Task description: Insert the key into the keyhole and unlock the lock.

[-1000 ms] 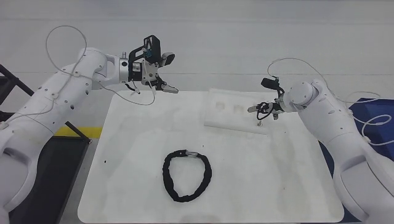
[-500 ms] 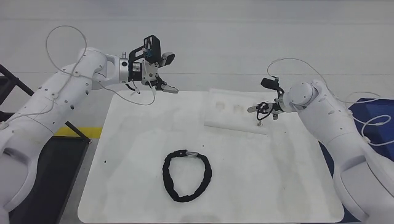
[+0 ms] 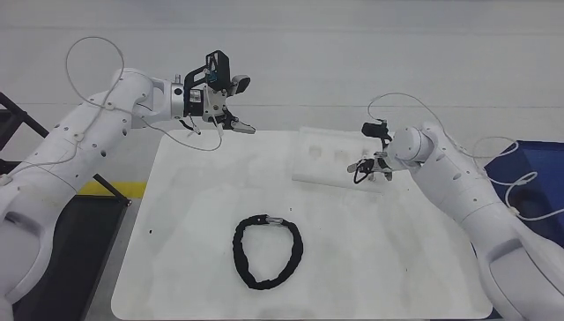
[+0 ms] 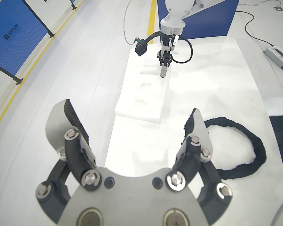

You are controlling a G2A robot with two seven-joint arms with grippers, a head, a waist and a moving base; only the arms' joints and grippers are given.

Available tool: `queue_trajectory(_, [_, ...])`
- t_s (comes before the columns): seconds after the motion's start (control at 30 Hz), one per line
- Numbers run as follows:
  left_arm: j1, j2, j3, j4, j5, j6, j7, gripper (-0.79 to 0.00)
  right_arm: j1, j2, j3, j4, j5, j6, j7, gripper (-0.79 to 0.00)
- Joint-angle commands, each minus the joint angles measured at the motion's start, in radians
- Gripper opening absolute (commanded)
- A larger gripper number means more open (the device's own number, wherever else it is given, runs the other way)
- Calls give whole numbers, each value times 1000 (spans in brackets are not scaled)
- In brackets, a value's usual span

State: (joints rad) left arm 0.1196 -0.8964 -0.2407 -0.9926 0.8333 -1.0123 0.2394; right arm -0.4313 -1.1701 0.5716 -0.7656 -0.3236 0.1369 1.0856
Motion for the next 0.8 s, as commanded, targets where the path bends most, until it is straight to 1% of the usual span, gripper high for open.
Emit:
queue_trajectory(0.0, [0,0,0,0,0,0,0,0,-5,6,8,-22,-13,10,7,0])
queue_trajectory(0.03, [0,0,0,0,0,0,0,0,-8,10,12,-35,-21,16,14,0])
queue_trajectory(0.07, [0,0,0,0,0,0,0,0,-11,15,17,-52,-32,27,24,-31])
queue_trajectory(0.1, [0,0,0,0,0,0,0,0,-14,17,20,-61,-35,32,28,-71])
queue_trajectory(0.13, [0,0,0,0,0,0,0,0,-18,20,25,-72,-40,39,34,-145])
queue_trajectory(0.23, [0,0,0,0,0,0,0,0,-32,28,38,-94,-51,63,50,-292])
queue_trajectory(0.3, [0,0,0,0,0,0,0,0,-42,31,45,-100,-52,72,60,-351])
queue_trajectory(0.33, [0,0,0,0,0,0,0,0,-46,31,48,-99,-52,74,60,-366])
queue_trajectory(0.47, [0,0,0,0,0,0,0,0,-59,29,53,-90,-58,77,47,-366])
queue_trajectory(0.67, [0,0,0,0,0,0,0,0,-65,20,61,-72,-62,90,9,-449])
queue_trajectory(0.77, [0,0,0,0,0,0,0,0,-63,13,58,-60,-66,98,11,-471])
